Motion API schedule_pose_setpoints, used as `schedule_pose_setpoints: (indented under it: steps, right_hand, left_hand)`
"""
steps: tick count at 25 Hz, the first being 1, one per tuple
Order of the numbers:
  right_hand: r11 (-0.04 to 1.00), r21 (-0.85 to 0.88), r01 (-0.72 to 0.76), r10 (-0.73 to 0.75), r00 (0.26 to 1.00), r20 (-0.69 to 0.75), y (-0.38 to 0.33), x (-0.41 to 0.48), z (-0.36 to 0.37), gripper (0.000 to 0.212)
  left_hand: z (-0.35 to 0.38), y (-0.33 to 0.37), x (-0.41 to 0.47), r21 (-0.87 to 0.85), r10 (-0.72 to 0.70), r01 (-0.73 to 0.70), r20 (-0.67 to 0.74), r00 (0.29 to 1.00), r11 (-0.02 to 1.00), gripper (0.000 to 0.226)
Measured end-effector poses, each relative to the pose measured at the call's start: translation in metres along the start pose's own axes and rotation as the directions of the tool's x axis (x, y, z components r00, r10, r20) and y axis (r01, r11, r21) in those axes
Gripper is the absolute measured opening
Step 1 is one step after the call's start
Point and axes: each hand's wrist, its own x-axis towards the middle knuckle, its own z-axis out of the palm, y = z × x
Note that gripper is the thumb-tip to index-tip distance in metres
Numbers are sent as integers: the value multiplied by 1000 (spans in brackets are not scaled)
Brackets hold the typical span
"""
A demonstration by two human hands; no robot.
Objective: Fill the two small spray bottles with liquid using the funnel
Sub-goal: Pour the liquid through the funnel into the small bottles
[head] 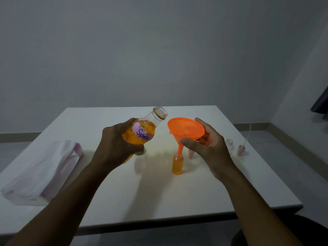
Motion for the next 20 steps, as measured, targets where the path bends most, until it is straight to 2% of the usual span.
schedule_pose_setpoints:
  steps: [3,6,9,13,16,19,20]
  right_hand:
    - [986,165,-15,14,1000,4,-2,4,-9,100]
    - [943,333,31,-3,996,-87,-10,12,-32,100]
    - [946,303,112,-60,983,-176,-16,16,-62,85]
    - [952,278,126,-46,960,-277,-8,14,-97,65]
    - [960,251,123,-34,942,-334,0,13,-115,73]
    - [963,245,111,-19,937,-350,8,13,-124,59]
    - [970,221,102,-19,938,-346,10,13,-124,60]
  left_hand:
    - [5,1,2,20,0,1,-32,999,1000,69]
    - [12,10,8,23,16,-15,-38,999,1000,69]
    - [24,25,18,24,26,-26,-34,999,999,73]
    - [46,47,35,7,44,-43,-12,999,999,81]
    - [63,63,46,-25,85,-84,25,996,996,78]
    - [75,73,53,-39,106,-104,39,994,994,77]
    - [77,76,54,-41,112,-110,42,993,993,77]
